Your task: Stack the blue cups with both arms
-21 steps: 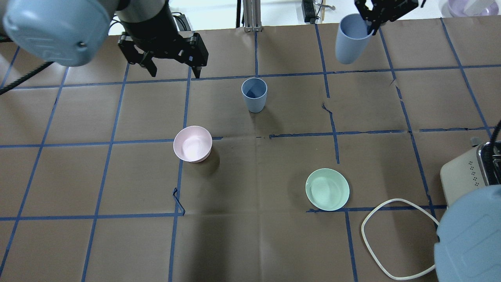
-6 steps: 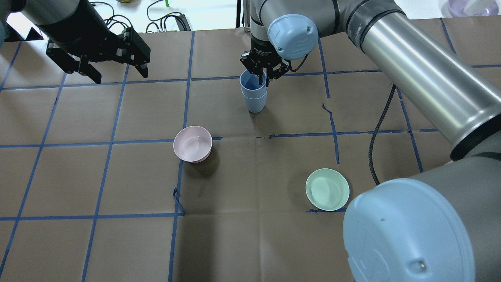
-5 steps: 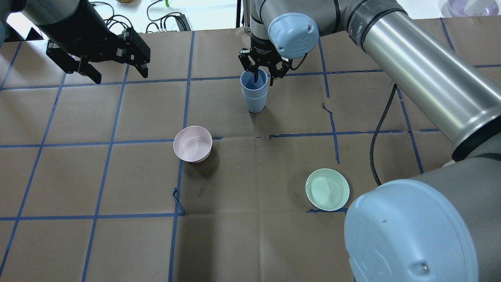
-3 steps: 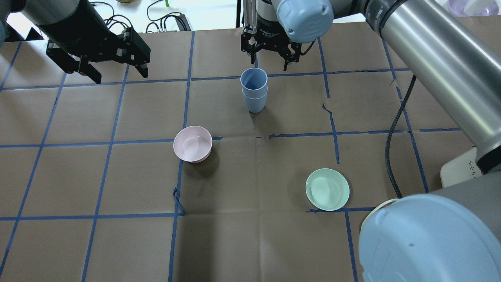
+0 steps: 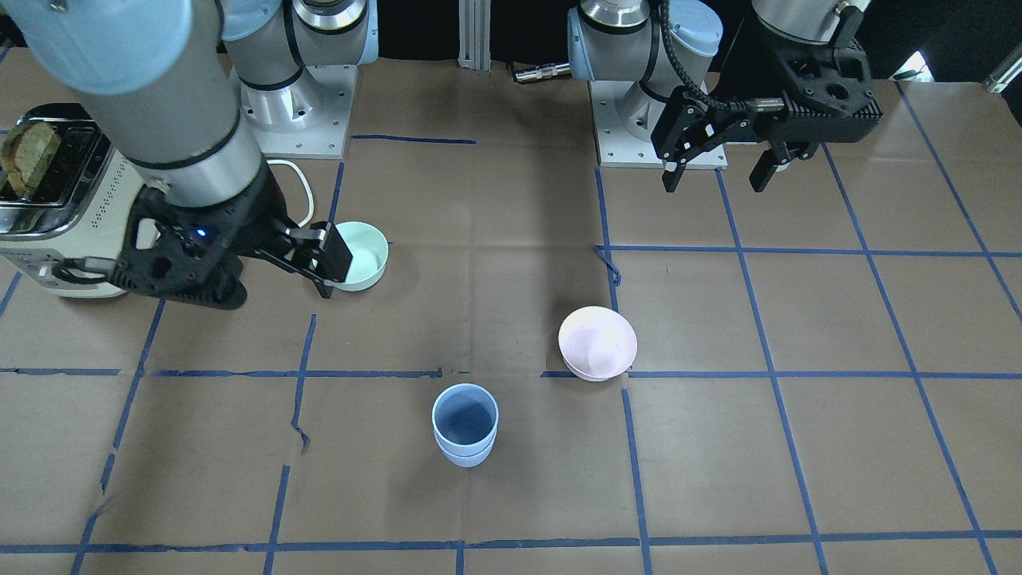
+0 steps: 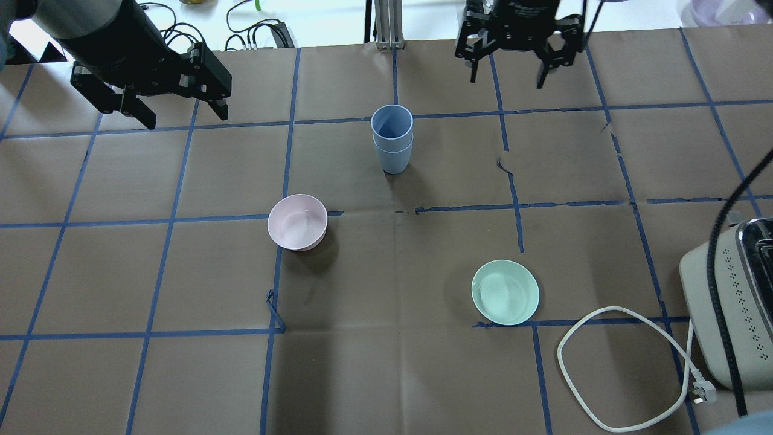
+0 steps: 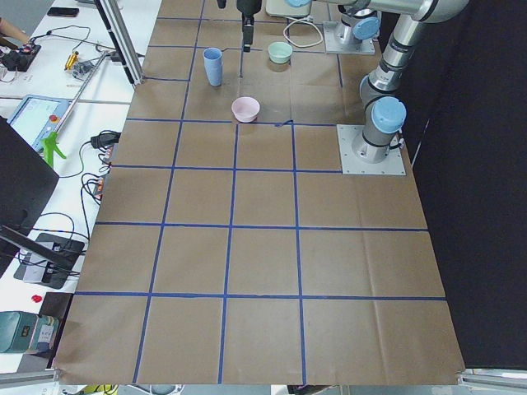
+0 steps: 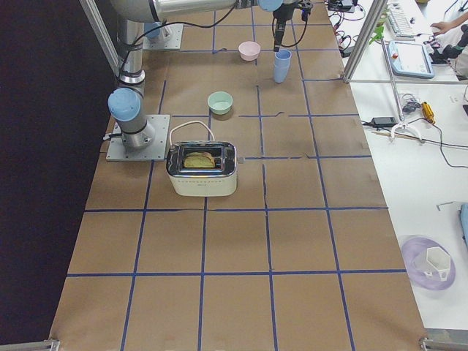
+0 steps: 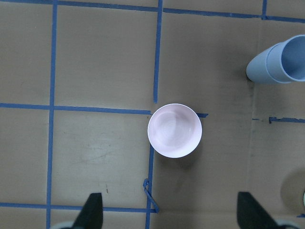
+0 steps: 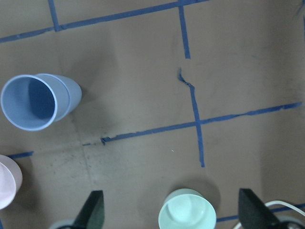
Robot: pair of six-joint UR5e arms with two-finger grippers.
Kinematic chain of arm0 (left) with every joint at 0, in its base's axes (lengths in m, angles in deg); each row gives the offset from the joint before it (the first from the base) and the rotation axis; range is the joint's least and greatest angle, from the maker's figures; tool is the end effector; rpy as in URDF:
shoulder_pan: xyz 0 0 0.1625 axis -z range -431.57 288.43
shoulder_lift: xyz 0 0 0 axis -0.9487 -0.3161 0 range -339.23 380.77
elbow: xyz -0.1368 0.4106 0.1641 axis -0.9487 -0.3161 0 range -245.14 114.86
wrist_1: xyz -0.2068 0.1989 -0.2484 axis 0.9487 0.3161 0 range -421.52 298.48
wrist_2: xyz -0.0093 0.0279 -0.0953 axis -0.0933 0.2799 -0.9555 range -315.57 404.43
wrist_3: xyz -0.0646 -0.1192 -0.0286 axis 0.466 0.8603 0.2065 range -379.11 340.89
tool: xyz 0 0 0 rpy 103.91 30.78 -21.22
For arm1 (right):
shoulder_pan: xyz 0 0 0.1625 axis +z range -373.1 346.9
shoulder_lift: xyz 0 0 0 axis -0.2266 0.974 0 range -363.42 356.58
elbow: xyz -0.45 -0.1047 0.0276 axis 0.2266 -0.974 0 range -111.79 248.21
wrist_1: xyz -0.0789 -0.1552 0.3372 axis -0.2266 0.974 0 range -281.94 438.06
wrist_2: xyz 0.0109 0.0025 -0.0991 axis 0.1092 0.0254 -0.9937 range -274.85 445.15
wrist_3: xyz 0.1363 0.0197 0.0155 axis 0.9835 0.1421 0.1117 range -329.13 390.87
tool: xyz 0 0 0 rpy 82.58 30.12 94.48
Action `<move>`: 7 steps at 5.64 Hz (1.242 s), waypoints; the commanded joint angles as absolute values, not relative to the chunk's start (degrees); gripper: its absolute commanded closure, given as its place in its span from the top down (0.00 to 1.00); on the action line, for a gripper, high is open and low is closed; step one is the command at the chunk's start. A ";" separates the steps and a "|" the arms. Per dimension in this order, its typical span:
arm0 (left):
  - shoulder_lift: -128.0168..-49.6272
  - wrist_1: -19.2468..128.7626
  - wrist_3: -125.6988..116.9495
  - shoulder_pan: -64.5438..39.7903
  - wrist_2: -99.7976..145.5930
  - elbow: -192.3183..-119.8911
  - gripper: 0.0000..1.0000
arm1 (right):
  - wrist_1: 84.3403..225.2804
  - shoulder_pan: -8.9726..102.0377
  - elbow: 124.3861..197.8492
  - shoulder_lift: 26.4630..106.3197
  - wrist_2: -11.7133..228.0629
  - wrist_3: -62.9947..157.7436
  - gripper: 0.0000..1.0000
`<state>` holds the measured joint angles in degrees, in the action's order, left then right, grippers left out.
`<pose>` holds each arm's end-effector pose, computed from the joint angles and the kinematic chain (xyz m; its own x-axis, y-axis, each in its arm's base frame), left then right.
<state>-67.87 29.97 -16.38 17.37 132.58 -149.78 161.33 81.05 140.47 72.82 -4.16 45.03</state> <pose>-0.1294 -0.4562 0.5379 -0.9974 -0.0627 0.0365 -0.0657 0.9938 -0.0894 0.1749 -0.5463 0.4935 -0.9847 0.1741 0.0001 0.1738 0.9835 0.0495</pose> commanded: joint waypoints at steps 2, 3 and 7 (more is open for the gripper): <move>-67.82 29.97 -16.38 17.37 132.59 -149.77 0.99 | 168.47 77.25 153.62 82.01 -5.63 42.03 1.00; -67.91 29.97 -16.38 17.37 132.59 -149.77 0.99 | 168.59 77.17 153.99 82.01 -5.73 41.95 1.00; -67.91 29.97 -16.38 17.37 132.59 -149.77 0.99 | 168.68 77.08 153.73 81.93 -5.90 41.95 1.00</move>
<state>-67.89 29.97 -16.38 17.37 132.58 -149.77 168.67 77.00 153.79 81.93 -5.89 41.95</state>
